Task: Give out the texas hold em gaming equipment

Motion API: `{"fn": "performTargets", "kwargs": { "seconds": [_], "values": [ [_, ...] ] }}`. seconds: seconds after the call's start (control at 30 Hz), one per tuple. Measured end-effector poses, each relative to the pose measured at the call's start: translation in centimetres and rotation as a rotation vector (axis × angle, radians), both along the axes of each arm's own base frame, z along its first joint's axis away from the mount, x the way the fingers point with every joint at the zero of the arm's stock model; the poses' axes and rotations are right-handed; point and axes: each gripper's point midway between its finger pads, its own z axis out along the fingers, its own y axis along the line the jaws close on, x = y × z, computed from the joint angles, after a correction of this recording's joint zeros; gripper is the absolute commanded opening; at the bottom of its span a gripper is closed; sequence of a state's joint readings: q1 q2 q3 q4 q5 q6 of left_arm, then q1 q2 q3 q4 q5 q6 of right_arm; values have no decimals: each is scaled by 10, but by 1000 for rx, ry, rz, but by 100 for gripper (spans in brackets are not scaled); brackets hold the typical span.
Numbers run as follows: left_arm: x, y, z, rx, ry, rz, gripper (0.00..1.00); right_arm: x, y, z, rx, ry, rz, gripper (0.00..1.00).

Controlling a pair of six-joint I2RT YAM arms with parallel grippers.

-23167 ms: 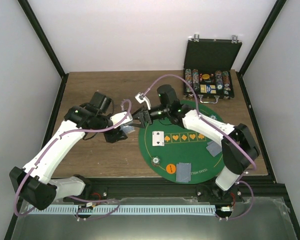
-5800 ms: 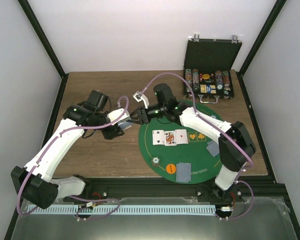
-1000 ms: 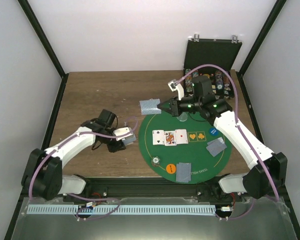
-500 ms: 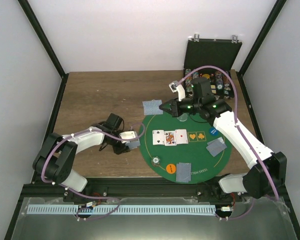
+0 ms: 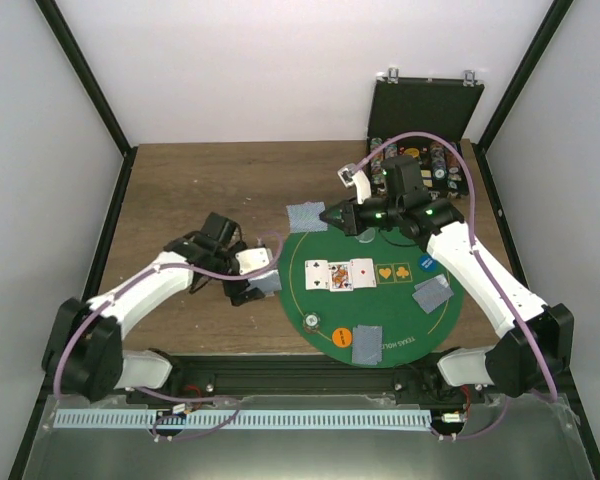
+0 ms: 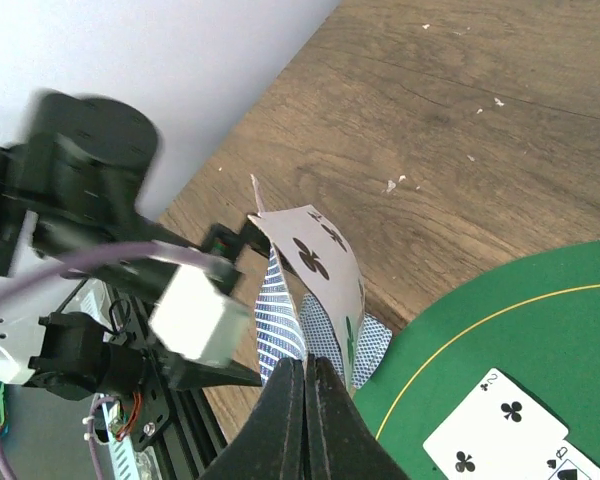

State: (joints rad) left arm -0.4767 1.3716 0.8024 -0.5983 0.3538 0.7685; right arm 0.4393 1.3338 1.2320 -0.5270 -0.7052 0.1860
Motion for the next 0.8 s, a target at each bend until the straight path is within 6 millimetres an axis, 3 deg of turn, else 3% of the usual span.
{"fn": "performTargets", "kwargs": {
  "seconds": [0.1,0.2,0.37,0.47,0.57,0.8],
  "values": [
    [-2,-12,53,-98,-51,-34,100,-1,0,2,-2,-5,7,1],
    [-3,-21,101,-182,-77,-54,89,-6,3,8,20,-13,43,1],
    [3,-23,145,-289,-65,-21,59,-19,10,16,72,-14,134,1],
    [7,-28,172,-356,-79,-21,54,-29,15,23,107,-20,197,1],
    [8,-32,184,-390,-90,-29,54,-38,19,29,133,-39,248,1],
    [9,-38,188,-432,-65,-48,54,-57,27,39,167,-66,337,1]
  ]
}}
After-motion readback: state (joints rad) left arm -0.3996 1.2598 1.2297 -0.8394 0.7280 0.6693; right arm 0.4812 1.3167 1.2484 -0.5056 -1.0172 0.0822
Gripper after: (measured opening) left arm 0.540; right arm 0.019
